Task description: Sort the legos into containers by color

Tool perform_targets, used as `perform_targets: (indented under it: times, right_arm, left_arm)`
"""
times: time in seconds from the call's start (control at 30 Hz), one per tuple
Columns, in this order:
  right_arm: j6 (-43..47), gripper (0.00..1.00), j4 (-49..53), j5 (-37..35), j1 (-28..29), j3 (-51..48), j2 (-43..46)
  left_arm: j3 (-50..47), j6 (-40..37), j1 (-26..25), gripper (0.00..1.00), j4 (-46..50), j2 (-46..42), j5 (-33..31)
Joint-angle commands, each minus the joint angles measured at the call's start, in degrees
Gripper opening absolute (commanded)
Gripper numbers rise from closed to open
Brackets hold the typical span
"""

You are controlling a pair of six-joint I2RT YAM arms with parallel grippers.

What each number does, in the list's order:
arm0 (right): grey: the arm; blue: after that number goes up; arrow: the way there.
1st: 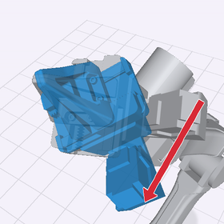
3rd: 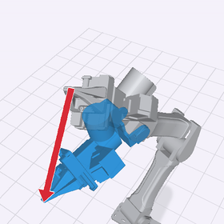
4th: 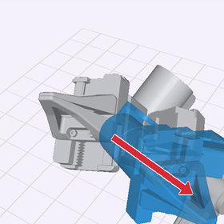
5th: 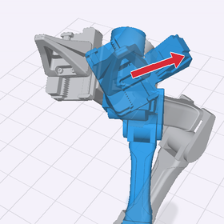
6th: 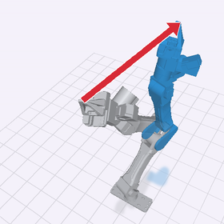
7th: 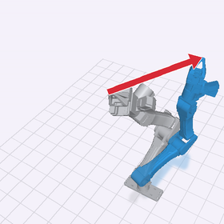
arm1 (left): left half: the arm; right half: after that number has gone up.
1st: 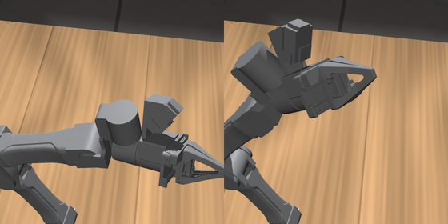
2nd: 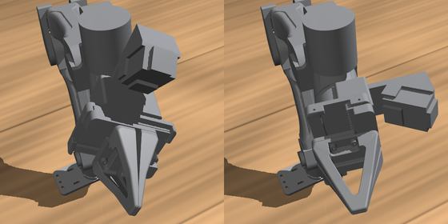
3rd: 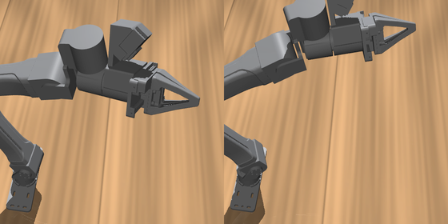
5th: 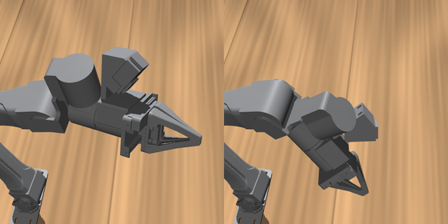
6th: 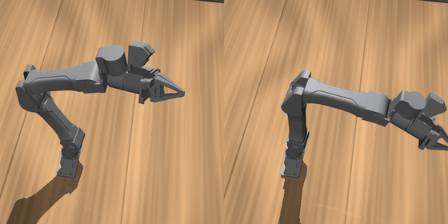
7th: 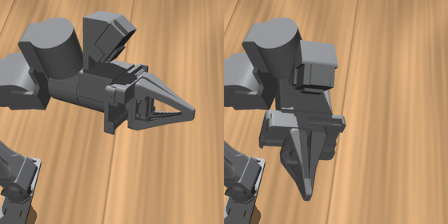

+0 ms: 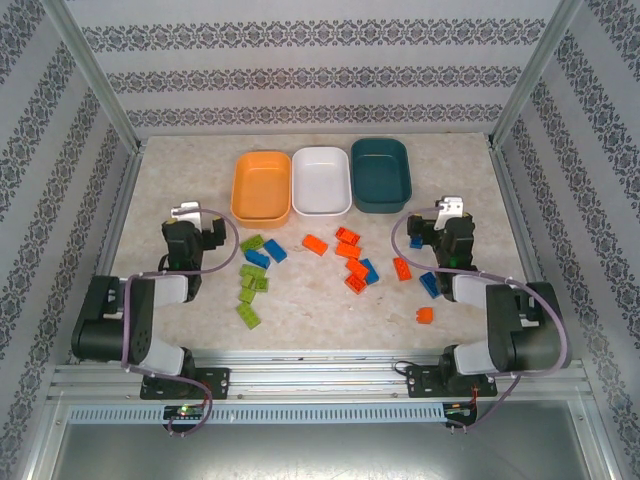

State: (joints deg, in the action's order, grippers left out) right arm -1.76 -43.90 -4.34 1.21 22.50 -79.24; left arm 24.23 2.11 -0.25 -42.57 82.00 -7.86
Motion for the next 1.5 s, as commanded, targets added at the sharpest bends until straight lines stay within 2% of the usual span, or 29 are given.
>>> perform_targets:
  times: [0.0,0.17,0.27,0.37,0.63,0.67,0.73,0.83,1.03,1.17,1.47]
  right_arm:
    - [-1.9,0.98,5.1,-3.8,-0.3,0.7,5.1]
    - [-10.2,0.98,17.6,-5.1,-0.5,4.7,13.1]
    - [-15.3,0.98,30.5,-3.7,-0.6,11.0,16.1]
    - [-17.6,0.98,38.0,1.6,-0.8,15.7,18.1]
    - [-24.5,0.98,67.2,12.0,-0.4,28.6,17.8]
    - [-24.3,0.98,71.4,12.5,-0.1,30.0,17.5]
    - [-25.2,0.98,79.1,9.1,1.5,31.5,17.4]
    - [-25.9,0.98,85.4,8.9,3.8,30.4,17.5]
    - [-26.8,0.96,87.4,7.0,8.5,26.3,12.4]
    - [-26.1,0.91,86.1,3.7,10.1,27.3,6.5]
    - [-24.7,0.86,81.8,1.1,9.3,31.6,-5.0]
  left_arm:
    - [4.6,2.7,0.3,1.0,11.3,-5.7,-3.0]
    - [14.3,13.1,0.3,1.0,31.3,-11.5,-5.7]
    - [20.8,19.9,0.3,1.0,43.4,-12.9,-2.2]
    - [25.7,22.6,0.0,1.0,50.9,-13.8,5.0]
    - [30.2,20.3,-2.1,1.0,61.9,-18.9,23.8]
    - [30.3,20.1,-2.2,1.0,63.1,-19.3,27.5]
    - [30.4,19.8,-2.9,1.0,65.9,-19.4,32.5]
    - [29.7,18.5,-5.5,1.0,69.1,-19.3,35.9]
    - [25.8,14.2,-11.6,1.0,67.8,-17.8,36.9]
    - [25.4,12.8,-11.9,1.0,67.9,-15.0,41.6]
    - [24.8,10.6,-13.6,1.0,69.4,-15.2,40.2]
